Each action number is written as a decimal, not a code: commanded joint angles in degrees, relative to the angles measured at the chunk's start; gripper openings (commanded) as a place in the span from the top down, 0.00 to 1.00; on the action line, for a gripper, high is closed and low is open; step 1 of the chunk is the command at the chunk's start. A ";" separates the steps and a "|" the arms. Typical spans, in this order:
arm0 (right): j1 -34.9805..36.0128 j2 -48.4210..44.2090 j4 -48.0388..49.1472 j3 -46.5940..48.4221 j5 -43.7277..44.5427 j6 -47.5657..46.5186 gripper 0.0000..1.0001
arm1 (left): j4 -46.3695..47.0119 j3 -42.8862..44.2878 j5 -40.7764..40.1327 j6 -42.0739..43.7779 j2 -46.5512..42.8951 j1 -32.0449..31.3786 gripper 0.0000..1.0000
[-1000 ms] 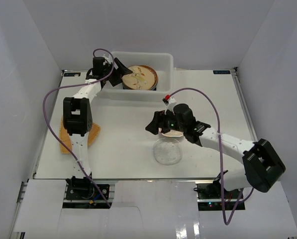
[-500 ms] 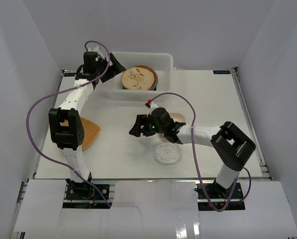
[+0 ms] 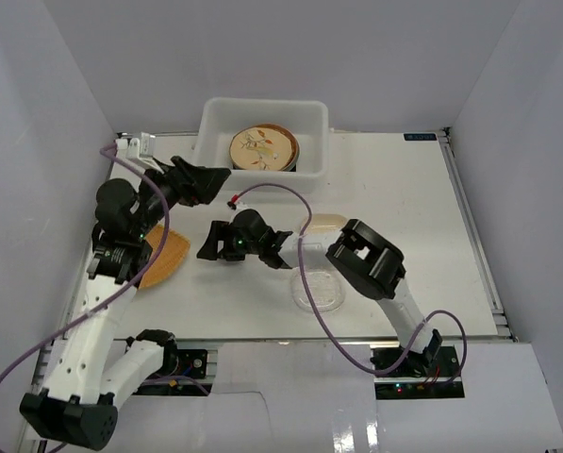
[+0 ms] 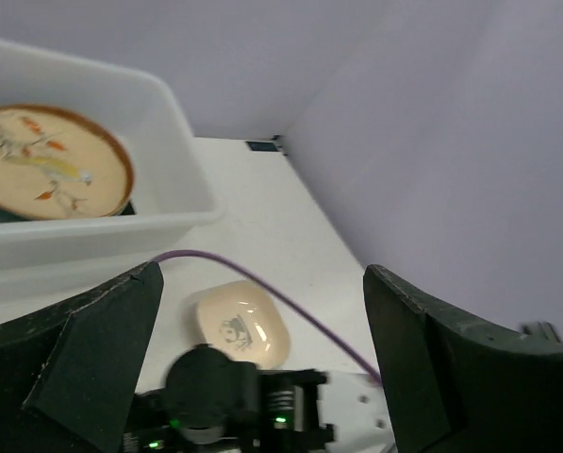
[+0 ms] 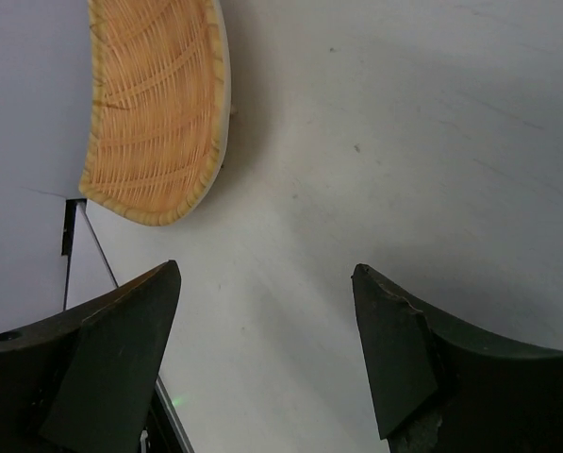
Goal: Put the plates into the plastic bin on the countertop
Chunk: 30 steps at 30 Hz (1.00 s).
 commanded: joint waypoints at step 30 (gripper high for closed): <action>-2.31 -3.35 10.10 8.62 3.55 -9.68 0.92 | 4.98 -18.69 5.52 12.77 -24.93 -18.35 0.02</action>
